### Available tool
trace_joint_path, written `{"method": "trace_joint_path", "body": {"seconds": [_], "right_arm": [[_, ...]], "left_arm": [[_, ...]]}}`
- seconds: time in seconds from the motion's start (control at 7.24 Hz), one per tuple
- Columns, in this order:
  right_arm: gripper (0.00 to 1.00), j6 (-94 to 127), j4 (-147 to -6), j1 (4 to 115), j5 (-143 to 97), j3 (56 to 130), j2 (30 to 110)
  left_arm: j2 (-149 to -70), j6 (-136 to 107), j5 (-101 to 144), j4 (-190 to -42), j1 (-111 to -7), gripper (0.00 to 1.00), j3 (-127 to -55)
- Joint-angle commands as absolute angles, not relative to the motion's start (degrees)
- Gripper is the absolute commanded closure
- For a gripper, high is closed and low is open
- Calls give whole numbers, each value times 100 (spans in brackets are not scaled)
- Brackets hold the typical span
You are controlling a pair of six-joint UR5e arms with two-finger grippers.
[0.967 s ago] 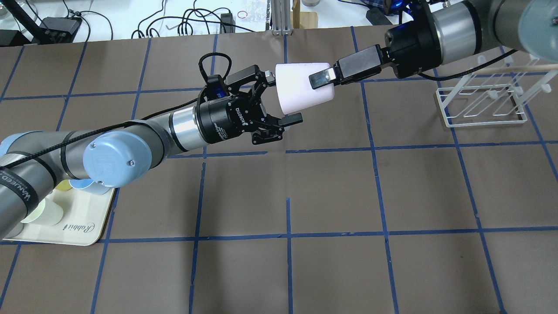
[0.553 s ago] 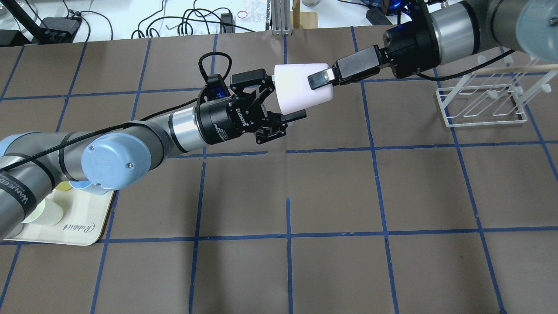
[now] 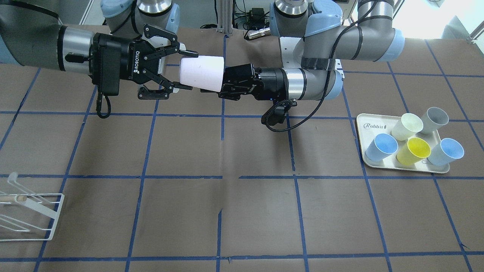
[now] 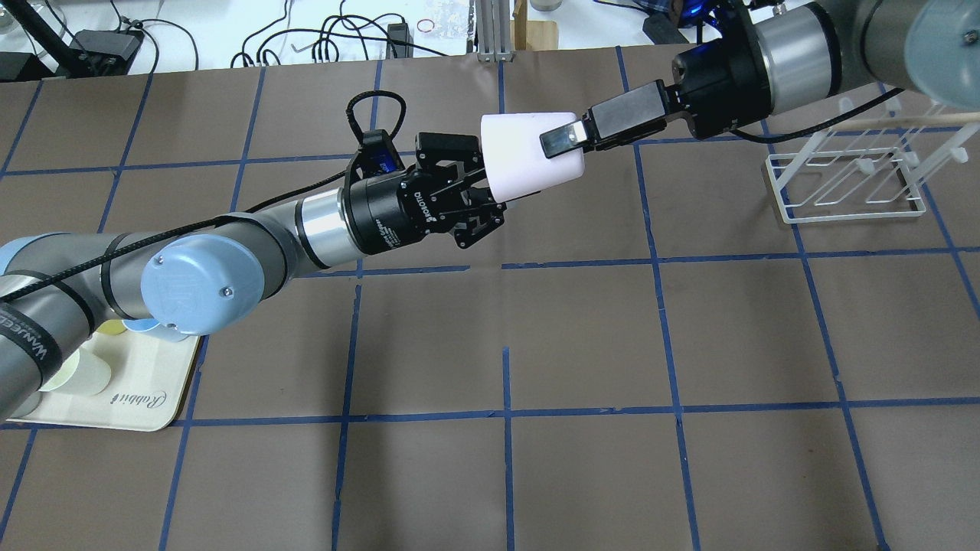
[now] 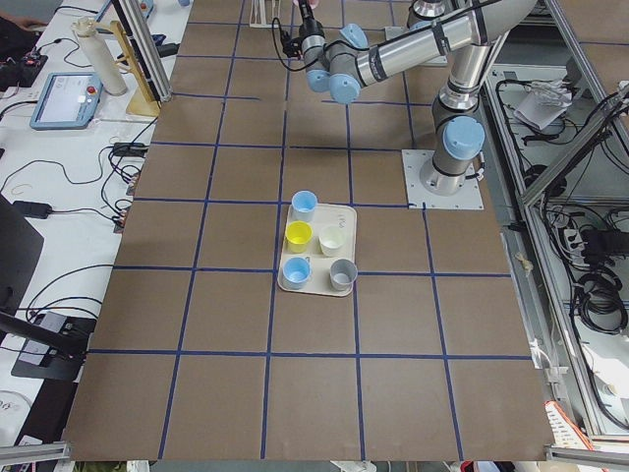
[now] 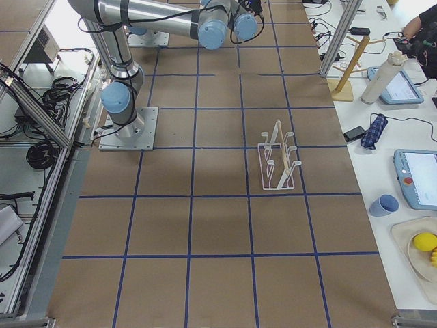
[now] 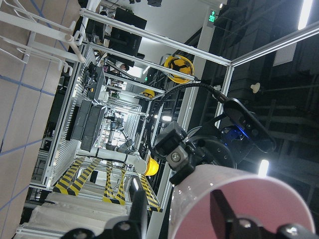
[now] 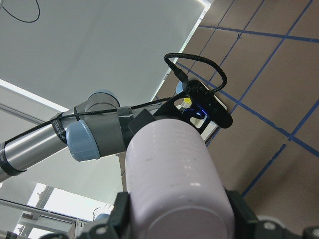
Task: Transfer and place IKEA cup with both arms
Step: 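Bring the left gripper to the pink cup's rim and close it, then open and withdraw the right gripper while the left carries the cup to the tray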
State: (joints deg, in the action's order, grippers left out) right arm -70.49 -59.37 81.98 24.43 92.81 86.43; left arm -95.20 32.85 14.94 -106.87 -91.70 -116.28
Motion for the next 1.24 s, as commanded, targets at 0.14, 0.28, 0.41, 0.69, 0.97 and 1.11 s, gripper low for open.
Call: {"method": "trace_joint_path", "body": {"seconds": [0.14,0.28,0.41,0.69,0.97,1.11], "right_arm": [[18,-7031,-5907,8200,2443,9281,8648],[0,-7031,-5967,8191,2452,9281,8640],[0,-7031,-6003,8200,2487,9220,8640],[0,-7014,-6029,8165,2487,9167,8561],[0,-6944,-6038,7982,2592,9036,8561],[0,-6900,-6047,7928,3019,9044,8561]], "left_arm": [[-9510,3296,1485,-10687,-9158,100,-11628],[-9492,3296,1485,-10696,-9158,100,-11628],[-9483,3287,1485,-10696,-9158,100,-11628],[-9457,3278,1451,-10696,-9106,100,-11602],[-9431,3243,130,-10679,-8512,100,-11505],[-9387,3287,-825,-10670,-8099,100,-11505]]}}
